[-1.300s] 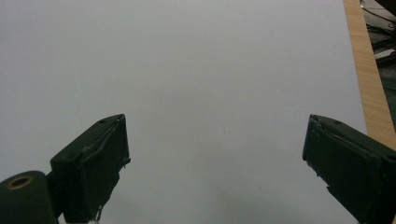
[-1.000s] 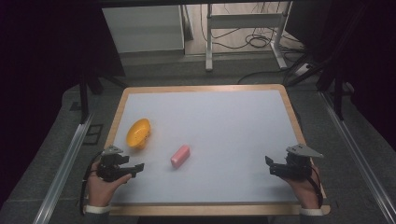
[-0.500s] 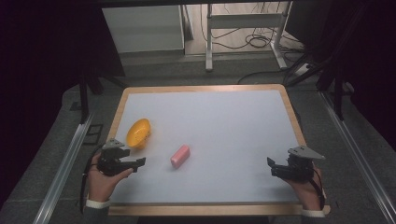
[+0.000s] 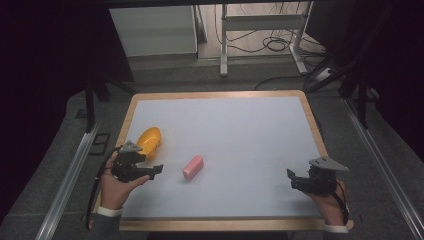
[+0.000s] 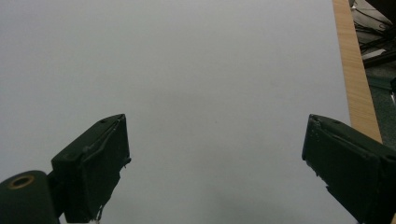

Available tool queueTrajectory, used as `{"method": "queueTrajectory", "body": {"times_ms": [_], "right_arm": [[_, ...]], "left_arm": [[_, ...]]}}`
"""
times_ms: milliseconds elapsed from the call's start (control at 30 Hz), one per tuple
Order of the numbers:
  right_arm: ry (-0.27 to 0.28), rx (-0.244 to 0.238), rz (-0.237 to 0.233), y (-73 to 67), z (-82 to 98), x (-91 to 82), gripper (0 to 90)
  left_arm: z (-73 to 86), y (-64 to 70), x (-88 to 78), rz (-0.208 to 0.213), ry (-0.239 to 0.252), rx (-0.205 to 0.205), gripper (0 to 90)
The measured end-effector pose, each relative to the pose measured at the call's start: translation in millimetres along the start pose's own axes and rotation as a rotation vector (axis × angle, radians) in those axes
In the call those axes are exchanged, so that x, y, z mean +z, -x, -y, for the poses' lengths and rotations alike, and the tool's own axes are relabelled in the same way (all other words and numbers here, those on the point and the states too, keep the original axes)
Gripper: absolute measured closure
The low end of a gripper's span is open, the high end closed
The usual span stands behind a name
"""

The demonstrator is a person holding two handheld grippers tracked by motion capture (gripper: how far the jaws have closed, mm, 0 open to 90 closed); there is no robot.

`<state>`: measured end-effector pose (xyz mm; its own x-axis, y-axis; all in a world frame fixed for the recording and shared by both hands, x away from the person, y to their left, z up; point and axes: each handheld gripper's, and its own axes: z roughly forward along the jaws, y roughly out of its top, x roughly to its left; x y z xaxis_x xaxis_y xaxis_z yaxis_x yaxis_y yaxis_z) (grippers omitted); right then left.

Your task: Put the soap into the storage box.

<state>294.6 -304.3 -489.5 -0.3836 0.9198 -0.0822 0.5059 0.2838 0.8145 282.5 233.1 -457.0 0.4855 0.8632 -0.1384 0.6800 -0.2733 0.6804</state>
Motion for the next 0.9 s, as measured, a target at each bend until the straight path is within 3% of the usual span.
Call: {"method": "queueTrajectory", "body": {"times_ms": [667, 900], "right_arm": [[-0.002, -0.012, 0.006, -0.4, 0.6, 0.4, 7.5], [-0.006, -0.007, 0.008, 0.6, 1.4, 1.2, 7.5]], "left_arm": [[-24.8, 20.6, 12.3, 0.018, -0.043, 0.075, 20.0], [-33.5, 31.9, 24.6, 0.022, -0.079, 0.106, 19.2]]}}
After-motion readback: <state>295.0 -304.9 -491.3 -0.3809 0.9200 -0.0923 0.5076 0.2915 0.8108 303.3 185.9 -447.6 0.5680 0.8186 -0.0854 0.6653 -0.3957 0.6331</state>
